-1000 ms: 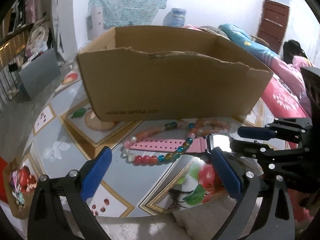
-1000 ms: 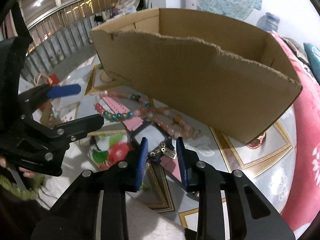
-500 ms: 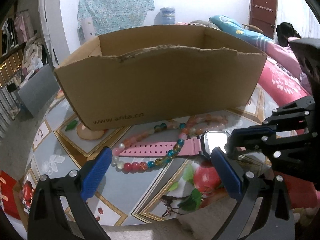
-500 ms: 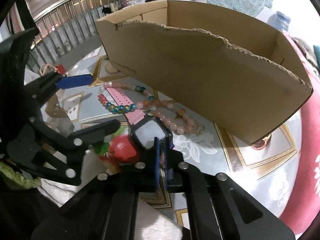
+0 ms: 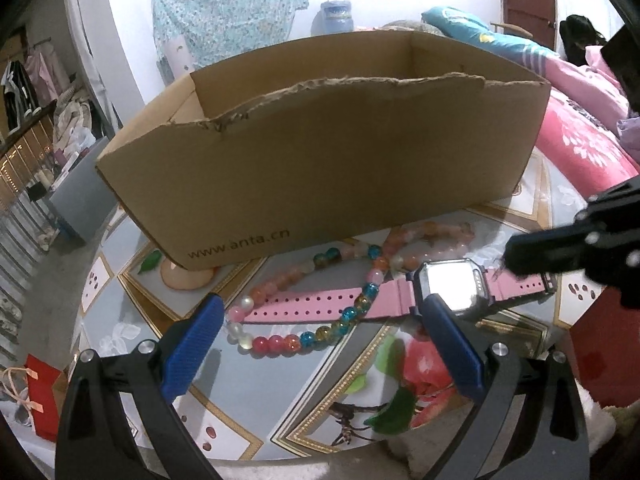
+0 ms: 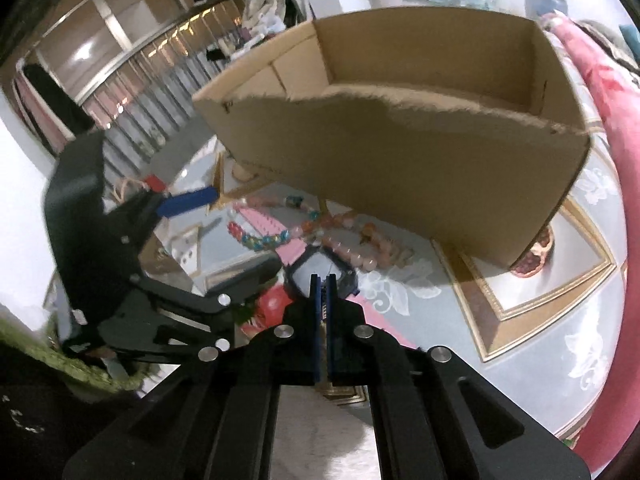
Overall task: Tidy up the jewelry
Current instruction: 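Move the right gripper toward the multicolour bead bracelet beside the watch, then close the right gripper on the beads of the multicolour bracelet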
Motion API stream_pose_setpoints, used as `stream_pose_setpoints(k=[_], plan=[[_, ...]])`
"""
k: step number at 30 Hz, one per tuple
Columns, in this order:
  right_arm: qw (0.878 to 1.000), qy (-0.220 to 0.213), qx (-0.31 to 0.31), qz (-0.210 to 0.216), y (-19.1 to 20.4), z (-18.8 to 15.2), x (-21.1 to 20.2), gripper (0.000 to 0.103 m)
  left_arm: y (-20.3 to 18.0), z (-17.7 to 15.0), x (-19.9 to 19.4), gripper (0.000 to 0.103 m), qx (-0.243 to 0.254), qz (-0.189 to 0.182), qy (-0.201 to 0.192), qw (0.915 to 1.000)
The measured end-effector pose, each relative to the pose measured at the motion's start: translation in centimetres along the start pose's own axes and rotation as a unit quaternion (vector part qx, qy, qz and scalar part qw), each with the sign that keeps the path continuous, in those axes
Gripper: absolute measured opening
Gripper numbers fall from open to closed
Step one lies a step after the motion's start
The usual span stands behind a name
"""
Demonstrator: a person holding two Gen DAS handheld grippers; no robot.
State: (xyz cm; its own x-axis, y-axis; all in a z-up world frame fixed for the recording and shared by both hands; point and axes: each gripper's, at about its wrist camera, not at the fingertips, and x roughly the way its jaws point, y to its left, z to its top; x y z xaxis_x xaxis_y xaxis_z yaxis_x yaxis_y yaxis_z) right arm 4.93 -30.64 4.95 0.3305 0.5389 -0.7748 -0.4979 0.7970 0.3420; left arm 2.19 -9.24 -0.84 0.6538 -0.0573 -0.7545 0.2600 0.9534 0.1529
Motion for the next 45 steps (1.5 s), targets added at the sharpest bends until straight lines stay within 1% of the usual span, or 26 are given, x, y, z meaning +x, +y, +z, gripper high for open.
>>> stream_pose_setpoints(k=[3,5,9,10,11,12,14,16,18,21,23,27,30,33,36,37,39,40,42,45], plan=[[1.000,-0.011,0.017,0.013,-0.7,0.5,-0.8,0.000,-0.4,0.5,0.3,0.097,0.006,0.008,0.008,0.9999],[1.000,-0.018,0.020,0.010,-0.9,0.6,-1.1,0.000,-0.6,0.8,0.4,0.097,0.009,0.012,0.013,0.9998],[0.999,-0.031,0.021,-0.021,-1.5,0.8,-1.1,0.000,-0.5,1.4,0.0,0.097,0.006,0.014,0.017,0.9997],[0.999,-0.030,0.023,-0.026,-1.7,0.9,-1.1,0.002,-0.3,1.6,0.0,0.097,0.004,0.014,0.017,0.9998],[0.999,-0.025,0.025,-0.031,-1.9,0.9,-0.7,0.005,-0.1,1.8,-0.1,0.097,0.003,0.013,0.018,0.9997],[0.998,-0.024,0.026,-0.047,-2.0,0.9,-0.5,0.007,0.1,1.8,-0.2,0.097,0.003,0.014,0.018,0.9997],[0.998,-0.022,0.027,-0.057,-2.1,0.8,-0.2,0.024,0.4,2.1,-0.4,0.097,0.004,0.018,0.018,0.9997],[0.997,-0.028,0.024,-0.067,-2.1,0.7,-0.4,0.032,0.9,2.1,-0.8,0.097,0.005,0.022,0.023,0.9995],[0.997,-0.036,0.013,-0.073,-1.8,0.6,-0.7,0.033,1.2,2.2,-0.9,0.097,0.007,0.027,0.029,0.9992],[0.997,-0.040,-0.002,-0.065,-1.6,0.3,-1.2,0.039,1.8,2.1,-1.2,0.097,0.006,0.030,0.040,0.9987],[0.997,-0.038,-0.010,-0.059,-1.2,0.1,-1.2,0.041,2.2,2.1,-1.5,0.097,0.001,0.031,0.045,0.9985],[0.999,-0.029,-0.004,-0.046,-0.8,-0.1,-1.0,0.042,3.1,1.8,-2.0,0.097,-0.012,0.034,0.046,0.9983],[0.998,-0.035,-0.009,-0.052,-0.1,-0.1,-1.2,0.042,3.7,1.5,-2.4,0.097,-0.022,0.042,0.044,0.9979],[0.997,-0.047,-0.008,-0.061,0.4,0.1,-1.6,0.042,4.5,1.2,-2.8,0.097,-0.037,0.040,0.037,0.9978],[0.996,-0.062,0.008,-0.060,0.7,0.3,-1.9,0.042,5.5,0.8,-3.3,0.097,-0.056,0.027,0.020,0.9978],[0.996,-0.068,0.015,-0.059,0.8,0.3,-1.9,0.042,5.9,0.8,-3.2,0.097,-0.065,0.023,0.020,0.9974],[0.995,-0.072,0.027,-0.057,1.0,0.4,-1.6,0.042,6.9,0.7,-3.2,0.097,-0.093,0.001,0.017,0.9955],[0.995,-0.073,0.034,-0.054,1.3,0.5,-1.3,0.042,7.2,0.7,-3.3,0.097,-0.099,-0.004,0.015,0.9949],[0.995,-0.072,0.046,-0.046,1.8,0.8,-0.7,0.042,7.6,0.7,-3.2,0.097,-0.101,-0.005,0.013,0.9947],[0.996,-0.066,0.059,-0.029,2.3,1.3,0.4,0.035,7.5,0.8,-2.9,0.097,-0.094,-0.002,0.014,0.9955]])
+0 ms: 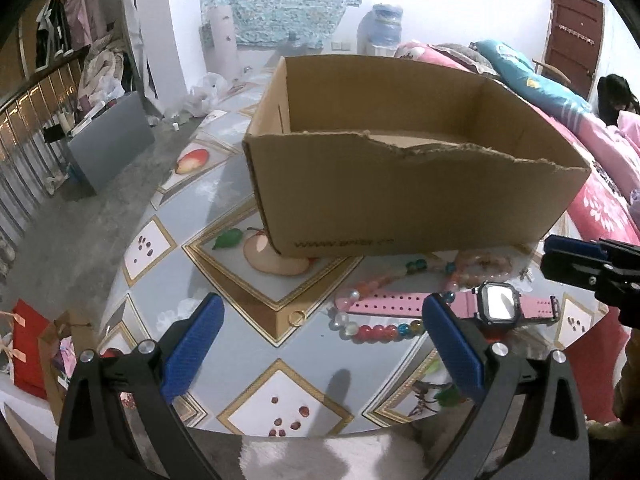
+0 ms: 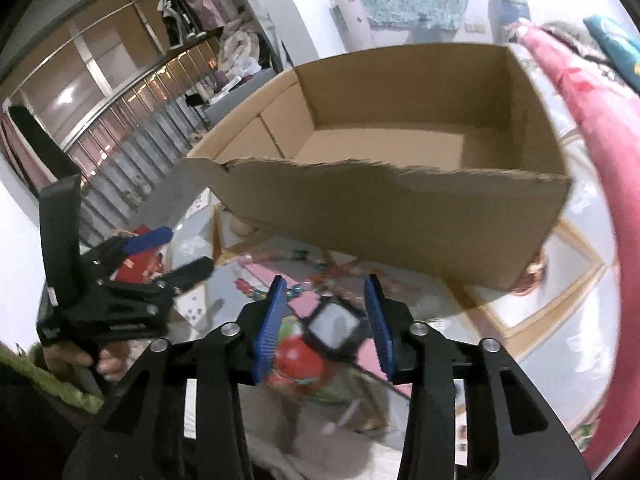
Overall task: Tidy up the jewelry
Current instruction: 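Close the right gripper on the beads of the multicolour bracelet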
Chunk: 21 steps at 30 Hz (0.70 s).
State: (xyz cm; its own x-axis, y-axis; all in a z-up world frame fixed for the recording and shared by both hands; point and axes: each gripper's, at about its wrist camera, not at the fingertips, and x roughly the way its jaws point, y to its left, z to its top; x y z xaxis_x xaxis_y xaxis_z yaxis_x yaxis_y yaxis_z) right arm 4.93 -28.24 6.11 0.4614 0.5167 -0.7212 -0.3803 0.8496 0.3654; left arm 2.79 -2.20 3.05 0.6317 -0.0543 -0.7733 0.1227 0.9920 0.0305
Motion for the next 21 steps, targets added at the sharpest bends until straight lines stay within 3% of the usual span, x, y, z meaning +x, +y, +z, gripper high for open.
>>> stream_pose_setpoints(k=[3,8,14,21], plan=[[1.000,0.012,0.001,0.004,0.8,0.4,1.3,0.028,-0.4,0.1,0.5,0.087,0.010,-0.005,0.006,0.9999],[0.999,0.041,0.005,0.010,1.4,1.2,3.6,0.018,-1.0,-0.1,1.5,0.058,0.025,-0.012,0.025,0.9993],[0.997,0.076,0.013,0.000,1.1,2.1,6.1,0.015,-0.1,-0.4,2.7,0.035,0.000,-0.021,0.054,0.9983],[0.994,0.106,0.022,-0.019,0.6,2.3,7.7,0.013,0.5,-0.4,3.7,0.027,-0.016,-0.048,0.080,0.9955]])
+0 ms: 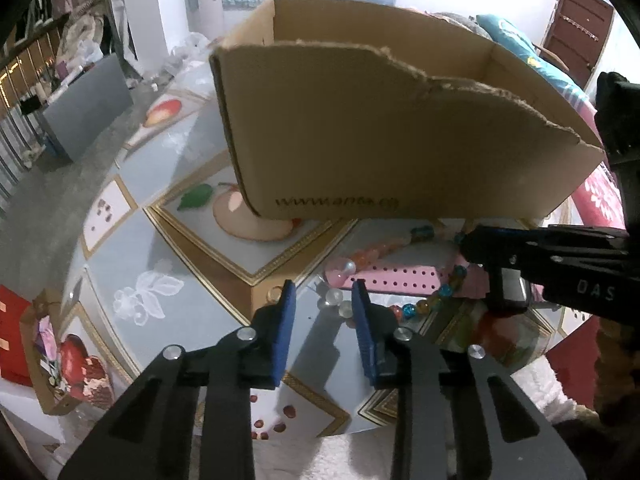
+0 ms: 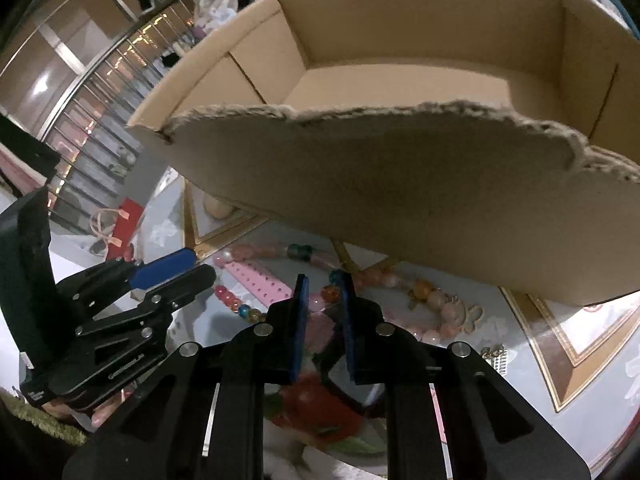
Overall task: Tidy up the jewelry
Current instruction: 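Close the right gripper on the beads of the multicolour bracelet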
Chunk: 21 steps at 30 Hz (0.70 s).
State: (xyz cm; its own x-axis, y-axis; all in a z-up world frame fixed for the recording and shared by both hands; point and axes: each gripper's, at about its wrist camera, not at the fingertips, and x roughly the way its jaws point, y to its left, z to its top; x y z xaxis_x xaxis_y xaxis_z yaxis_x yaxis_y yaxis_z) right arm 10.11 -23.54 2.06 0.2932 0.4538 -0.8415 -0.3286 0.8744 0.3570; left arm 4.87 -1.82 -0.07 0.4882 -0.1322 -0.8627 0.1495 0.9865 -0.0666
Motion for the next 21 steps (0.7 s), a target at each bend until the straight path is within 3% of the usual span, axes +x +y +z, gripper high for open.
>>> stream_pose_setpoints(k=[8,13,15,16,21], plan=[[1.000,0.016,-0.006,-0.014,0.5,0.4,1.1,0.016,0.2,0.3,0.4,0.020,-0.002,-0.016,0.006,0.9999],[1.000,0.012,-0.012,-0.024,1.0,0.5,1.2,0.012,-0.2,0.3,0.6,0.014,0.008,-0.014,0.005,0.9999],[1.000,0.006,-0.014,-0.027,1.0,0.4,1.0,0.006,-0.7,0.5,0.8,0.013,0.013,-0.007,0.002,0.9999],[1.000,0.004,-0.015,-0.026,1.1,0.4,1.0,0.006,-1.0,0.4,0.7,0.009,0.014,-0.006,0.001,0.9999],[1.000,-0.005,-0.016,-0.021,1.4,0.4,0.6,0.006,-1.2,0.4,0.1,0.009,0.013,-0.005,-0.012,0.9998]])
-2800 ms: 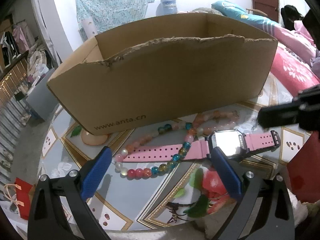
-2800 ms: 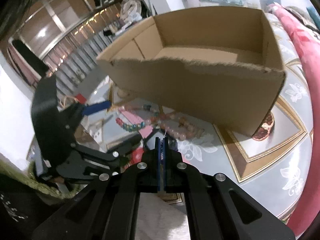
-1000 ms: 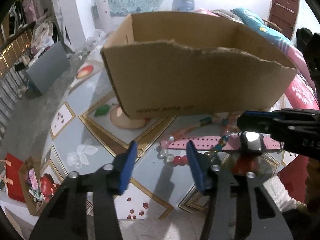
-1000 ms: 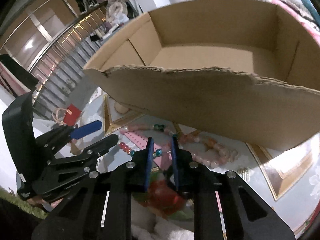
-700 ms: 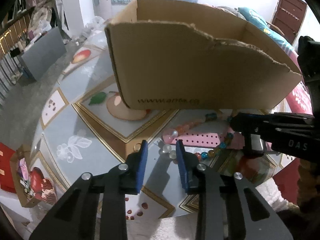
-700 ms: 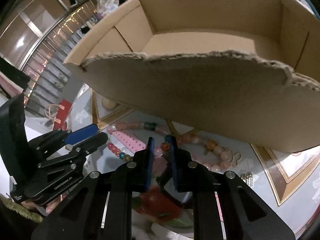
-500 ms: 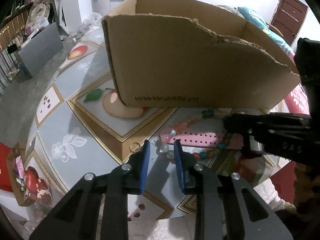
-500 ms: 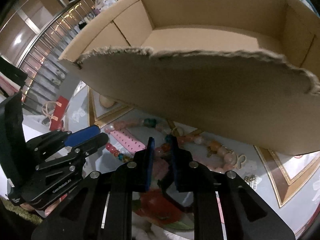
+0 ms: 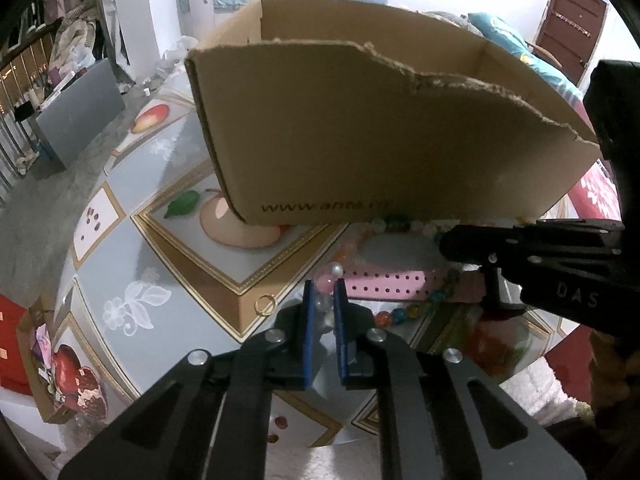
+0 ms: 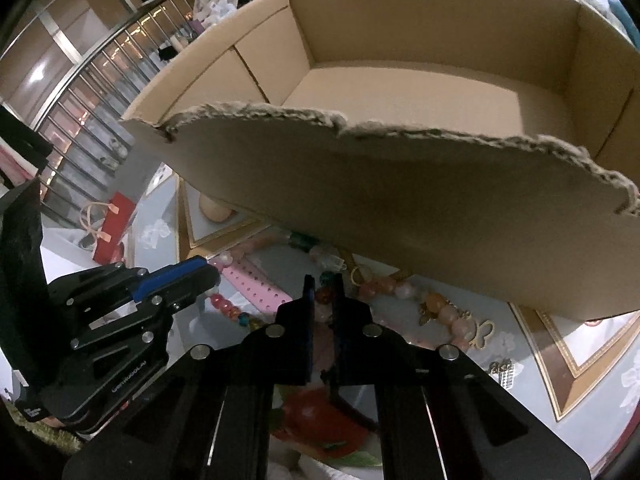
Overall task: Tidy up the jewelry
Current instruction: 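Close the right gripper on the beads of the multicolour bracelet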
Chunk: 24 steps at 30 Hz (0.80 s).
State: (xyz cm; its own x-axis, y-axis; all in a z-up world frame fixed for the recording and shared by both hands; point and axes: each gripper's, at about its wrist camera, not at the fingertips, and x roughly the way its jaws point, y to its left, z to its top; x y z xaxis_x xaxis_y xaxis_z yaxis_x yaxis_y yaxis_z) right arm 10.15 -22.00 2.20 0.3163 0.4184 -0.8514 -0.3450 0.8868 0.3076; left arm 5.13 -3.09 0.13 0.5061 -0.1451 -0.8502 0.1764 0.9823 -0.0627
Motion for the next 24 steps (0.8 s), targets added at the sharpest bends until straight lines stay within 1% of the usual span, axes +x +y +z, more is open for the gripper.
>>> stream_pose_setpoints(k=[14,19,24], plan=[[0.998,-0.054,-0.015,0.016,1.1,-0.8,-3.6,0.006,0.2,-0.8,-4.0,0.008,-0.009,-0.017,-0.047,0.9987],[0.997,-0.077,-0.021,0.013,1.9,-0.9,-4.6,0.006,-0.4,-0.8,-5.8,0.008,-0.006,-0.020,-0.067,0.9975],[0.994,-0.104,-0.027,0.012,2.3,-1.3,-6.1,0.006,-1.2,-0.3,-8.3,0.008,0.007,-0.027,-0.096,0.9950]])
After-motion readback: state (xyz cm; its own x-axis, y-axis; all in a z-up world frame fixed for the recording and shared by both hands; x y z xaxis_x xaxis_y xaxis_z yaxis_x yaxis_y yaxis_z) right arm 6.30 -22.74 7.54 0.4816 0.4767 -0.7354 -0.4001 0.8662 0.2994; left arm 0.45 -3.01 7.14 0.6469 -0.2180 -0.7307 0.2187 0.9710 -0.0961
